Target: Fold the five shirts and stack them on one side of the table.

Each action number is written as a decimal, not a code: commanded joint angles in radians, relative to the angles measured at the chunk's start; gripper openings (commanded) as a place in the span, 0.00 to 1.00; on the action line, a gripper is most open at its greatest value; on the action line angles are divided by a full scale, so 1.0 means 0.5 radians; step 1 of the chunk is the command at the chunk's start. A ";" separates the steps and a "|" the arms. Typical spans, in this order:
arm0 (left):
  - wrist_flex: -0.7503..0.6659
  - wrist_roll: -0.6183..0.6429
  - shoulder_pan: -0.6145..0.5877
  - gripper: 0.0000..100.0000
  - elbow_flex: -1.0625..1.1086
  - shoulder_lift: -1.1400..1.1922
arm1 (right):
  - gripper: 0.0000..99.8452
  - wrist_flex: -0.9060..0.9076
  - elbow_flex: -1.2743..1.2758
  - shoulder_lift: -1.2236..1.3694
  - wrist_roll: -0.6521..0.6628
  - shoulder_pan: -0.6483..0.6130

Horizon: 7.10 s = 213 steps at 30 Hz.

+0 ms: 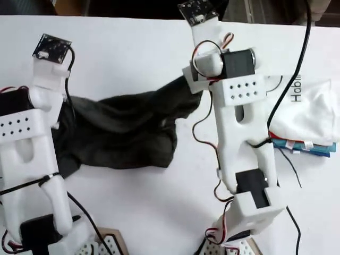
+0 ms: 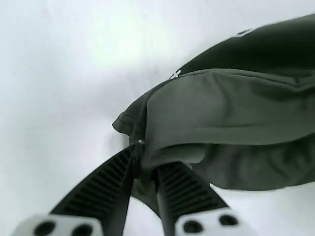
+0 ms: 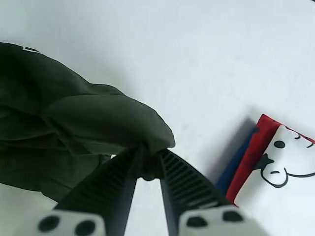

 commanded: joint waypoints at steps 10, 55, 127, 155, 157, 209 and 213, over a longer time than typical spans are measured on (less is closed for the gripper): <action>-0.034 -0.190 -0.301 0.03 -0.087 -0.031 | 0.02 -0.029 -0.126 -0.127 0.034 0.087; -1.175 -0.132 -0.245 0.17 0.937 0.242 | 0.02 0.011 -0.107 -0.124 0.021 0.066; 0.153 -0.064 -0.239 0.03 -0.535 -1.080 | 0.02 -0.084 -0.543 -0.732 0.209 0.164; -0.135 -0.064 -0.239 0.03 -0.529 -1.930 | 0.02 -0.707 -0.543 -1.929 0.761 0.511; -0.135 -0.064 -0.239 0.03 -0.526 -1.949 | 0.02 -0.713 -0.531 -1.953 0.761 0.591; 0.715 -0.006 0.153 0.03 -2.668 2.102 | 0.14 -1.088 0.362 0.345 0.420 0.311; 0.712 -0.009 0.132 0.03 -2.730 2.114 | 0.29 -0.996 0.292 0.364 0.423 0.302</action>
